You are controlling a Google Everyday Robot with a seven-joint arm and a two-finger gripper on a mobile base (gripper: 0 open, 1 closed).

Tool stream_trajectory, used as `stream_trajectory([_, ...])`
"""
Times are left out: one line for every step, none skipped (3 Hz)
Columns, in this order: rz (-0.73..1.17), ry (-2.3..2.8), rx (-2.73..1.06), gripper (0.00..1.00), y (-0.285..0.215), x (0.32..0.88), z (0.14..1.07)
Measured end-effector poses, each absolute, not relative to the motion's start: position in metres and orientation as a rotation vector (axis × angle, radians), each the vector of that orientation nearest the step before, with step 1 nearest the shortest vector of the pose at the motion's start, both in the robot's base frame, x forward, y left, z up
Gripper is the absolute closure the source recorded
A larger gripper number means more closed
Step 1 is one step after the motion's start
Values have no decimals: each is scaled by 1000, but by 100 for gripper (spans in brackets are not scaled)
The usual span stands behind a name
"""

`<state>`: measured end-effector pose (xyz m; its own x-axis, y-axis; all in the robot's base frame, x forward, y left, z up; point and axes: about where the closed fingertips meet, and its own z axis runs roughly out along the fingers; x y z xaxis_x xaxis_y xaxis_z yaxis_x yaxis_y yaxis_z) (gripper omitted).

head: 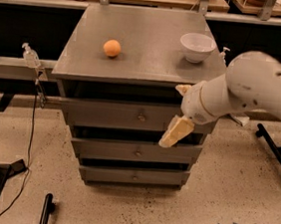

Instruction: Open top drawer

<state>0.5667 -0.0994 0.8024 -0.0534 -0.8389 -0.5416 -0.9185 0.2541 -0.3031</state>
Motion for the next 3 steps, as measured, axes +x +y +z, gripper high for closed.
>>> stream_trajectory([164, 1867, -1564, 0, -86, 570, 743])
stream_trajectory([113, 1833, -1527, 0, -78, 585, 702])
stream_trajectory([33, 1787, -1495, 0, -80, 611, 687])
